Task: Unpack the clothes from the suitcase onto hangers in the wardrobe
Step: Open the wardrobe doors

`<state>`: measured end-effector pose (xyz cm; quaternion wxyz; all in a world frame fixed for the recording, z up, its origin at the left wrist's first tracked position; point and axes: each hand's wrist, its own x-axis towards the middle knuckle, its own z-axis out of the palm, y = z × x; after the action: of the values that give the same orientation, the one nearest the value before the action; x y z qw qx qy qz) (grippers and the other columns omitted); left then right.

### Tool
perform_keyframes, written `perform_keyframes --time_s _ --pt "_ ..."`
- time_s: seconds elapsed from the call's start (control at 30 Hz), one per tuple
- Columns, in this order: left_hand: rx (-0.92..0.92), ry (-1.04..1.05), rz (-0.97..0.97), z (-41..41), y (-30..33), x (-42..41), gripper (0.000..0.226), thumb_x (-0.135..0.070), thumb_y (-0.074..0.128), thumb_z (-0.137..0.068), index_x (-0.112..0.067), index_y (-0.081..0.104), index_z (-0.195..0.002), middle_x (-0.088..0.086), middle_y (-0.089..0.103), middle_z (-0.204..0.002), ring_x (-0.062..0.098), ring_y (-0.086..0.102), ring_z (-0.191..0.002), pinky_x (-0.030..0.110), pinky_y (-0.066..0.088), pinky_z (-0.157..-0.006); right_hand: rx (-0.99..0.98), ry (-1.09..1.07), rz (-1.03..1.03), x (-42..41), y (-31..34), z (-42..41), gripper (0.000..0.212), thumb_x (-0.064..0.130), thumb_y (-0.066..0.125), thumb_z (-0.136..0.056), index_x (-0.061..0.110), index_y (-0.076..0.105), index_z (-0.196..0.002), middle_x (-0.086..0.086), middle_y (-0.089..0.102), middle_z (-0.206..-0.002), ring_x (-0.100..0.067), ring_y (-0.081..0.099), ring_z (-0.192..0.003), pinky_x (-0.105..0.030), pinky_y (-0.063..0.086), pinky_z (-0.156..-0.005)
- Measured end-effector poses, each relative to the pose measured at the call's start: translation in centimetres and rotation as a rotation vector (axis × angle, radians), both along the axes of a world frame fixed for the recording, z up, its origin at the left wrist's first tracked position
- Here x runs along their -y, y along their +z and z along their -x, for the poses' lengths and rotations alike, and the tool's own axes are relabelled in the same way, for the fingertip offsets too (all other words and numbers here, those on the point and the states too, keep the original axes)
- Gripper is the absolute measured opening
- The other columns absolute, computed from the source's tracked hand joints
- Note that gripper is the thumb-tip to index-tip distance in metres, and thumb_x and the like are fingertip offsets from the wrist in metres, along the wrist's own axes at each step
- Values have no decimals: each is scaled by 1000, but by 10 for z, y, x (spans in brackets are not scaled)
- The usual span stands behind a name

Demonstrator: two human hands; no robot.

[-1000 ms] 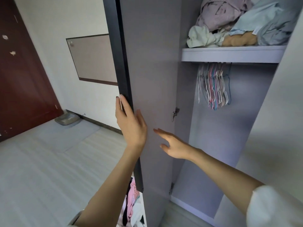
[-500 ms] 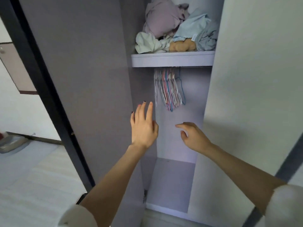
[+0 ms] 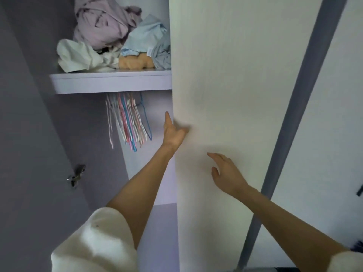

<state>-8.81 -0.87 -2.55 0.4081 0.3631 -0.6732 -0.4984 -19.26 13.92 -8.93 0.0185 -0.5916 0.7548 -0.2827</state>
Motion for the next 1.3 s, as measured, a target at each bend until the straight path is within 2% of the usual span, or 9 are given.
perform_keyframes --time_s 0.1,0.37,0.53,0.73,0.93,1.03,1.1,1.23,1.3 --pt "-60 2 -64 21 1 9 103 -26 70 -62 -21 12 -146 10 32 -146 30 40 -128 49 41 -103 9 -28 -2 -5 -2 19 49 9 38 -95 15 30 -143 -3 35 -147 -20 29 -136 -25 26 -109" --pt "-141 66 -15 5 -2 -3 33 -29 50 -93 -19 42 -124 -2 51 -104 15 50 -89 24 39 -70 66 -44 66 2 0 23 52 9 38 -95 14 24 -145 -5 25 -152 -20 23 -140 -22 18 -111" --pt "-88 -3 48 -22 -2 -36 12 -35 46 -95 -24 48 -99 7 57 -102 31 59 -100 46 50 -92 57 -15 254 8 12 -6 57 13 39 -96 14 14 -147 -8 6 -157 -20 5 -146 -18 5 -112" --pt "-15 -251 170 -50 3 -93 15 -32 41 -98 -35 46 -112 -4 60 -94 19 61 -94 26 52 -80 164 4 344 -23 -4 -42 55 21 36 -98 16 12 -147 -9 -5 -157 -21 -2 -146 -24 3 -114" --pt "3 -465 316 -58 9 -151 35 -25 39 -99 -57 38 -113 -14 64 -96 2 64 -86 12 50 -74 390 -55 531 -77 -7 -40 47 24 38 -98 15 28 -142 -3 21 -153 -11 18 -141 -35 25 -116" --pt "13 -499 484 -51 13 -169 35 -21 41 -99 -49 45 -119 -18 65 -93 -3 64 -85 11 48 -79 434 -93 621 -105 -1 -34 47 26 35 -92 9 36 -136 -1 37 -139 -19 36 -133 -17 31 -108" --pt "11 -485 655 -38 17 -181 31 -23 45 -97 -31 56 -124 -9 61 -102 10 62 -97 14 48 -86 416 -133 641 -126 1 -27 47 25 33 -91 5 39 -134 -1 42 -134 -20 42 -128 -5 30 -102" --pt "-62 -431 723 -3 35 -207 32 -18 47 -96 -17 56 -127 -10 45 -118 4 50 -102 -1 39 -78 446 -184 634 -162 7 -12 53 41 32 -92 10 43 -133 -4 50 -134 -17 49 -123 -29 41 -105" --pt "-133 -454 725 14 45 -218 36 -20 46 -95 -16 53 -130 -10 41 -122 -1 46 -106 -2 38 -80 421 -202 621 -180 13 -6 47 39 34 -93 14 44 -132 1 52 -131 -12 51 -119 -27 44 -101"
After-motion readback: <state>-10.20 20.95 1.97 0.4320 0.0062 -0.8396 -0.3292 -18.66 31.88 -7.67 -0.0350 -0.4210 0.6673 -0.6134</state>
